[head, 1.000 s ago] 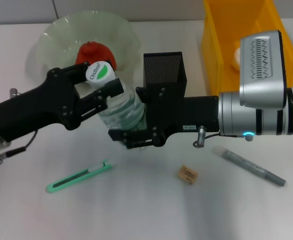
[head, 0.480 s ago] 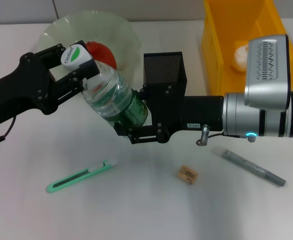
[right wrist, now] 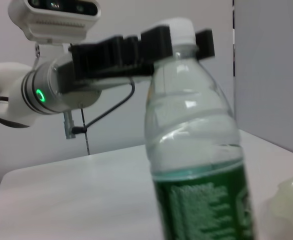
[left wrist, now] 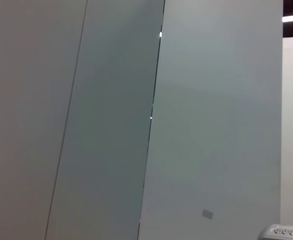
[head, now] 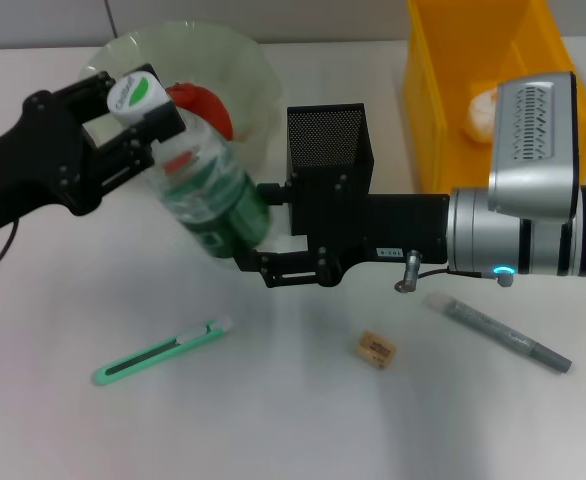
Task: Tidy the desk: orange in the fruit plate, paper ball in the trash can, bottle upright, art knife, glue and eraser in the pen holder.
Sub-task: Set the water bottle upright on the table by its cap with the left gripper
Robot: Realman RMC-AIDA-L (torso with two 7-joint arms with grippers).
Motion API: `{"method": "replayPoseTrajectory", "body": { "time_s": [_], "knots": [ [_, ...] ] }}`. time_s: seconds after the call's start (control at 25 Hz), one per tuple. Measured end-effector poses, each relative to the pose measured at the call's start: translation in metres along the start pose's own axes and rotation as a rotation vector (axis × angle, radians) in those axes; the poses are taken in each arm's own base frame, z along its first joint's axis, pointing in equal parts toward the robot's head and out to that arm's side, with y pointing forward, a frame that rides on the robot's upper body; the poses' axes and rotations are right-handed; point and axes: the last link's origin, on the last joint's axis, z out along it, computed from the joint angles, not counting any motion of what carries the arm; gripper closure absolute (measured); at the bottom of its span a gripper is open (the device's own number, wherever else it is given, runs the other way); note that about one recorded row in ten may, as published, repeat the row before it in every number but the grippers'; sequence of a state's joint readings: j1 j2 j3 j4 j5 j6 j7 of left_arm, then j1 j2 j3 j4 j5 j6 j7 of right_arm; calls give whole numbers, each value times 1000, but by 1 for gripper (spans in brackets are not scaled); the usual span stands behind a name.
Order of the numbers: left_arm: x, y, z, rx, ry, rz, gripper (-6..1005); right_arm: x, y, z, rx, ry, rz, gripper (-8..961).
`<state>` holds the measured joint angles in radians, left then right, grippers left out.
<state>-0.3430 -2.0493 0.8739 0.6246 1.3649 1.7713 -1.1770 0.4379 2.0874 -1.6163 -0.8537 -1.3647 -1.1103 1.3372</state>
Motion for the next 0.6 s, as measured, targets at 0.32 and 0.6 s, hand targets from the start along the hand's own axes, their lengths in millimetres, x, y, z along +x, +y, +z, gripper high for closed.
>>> {"method": "replayPoseTrajectory", "body": {
  "time_s": [0.32,0.6],
  "knots": [
    [6,-4,-4,25,22,17,551,3,0,-1,4,6,13,161],
    [9,-13,-13,89,16,42,550,5,0,-2,9,4,21,161]
  ]
}}
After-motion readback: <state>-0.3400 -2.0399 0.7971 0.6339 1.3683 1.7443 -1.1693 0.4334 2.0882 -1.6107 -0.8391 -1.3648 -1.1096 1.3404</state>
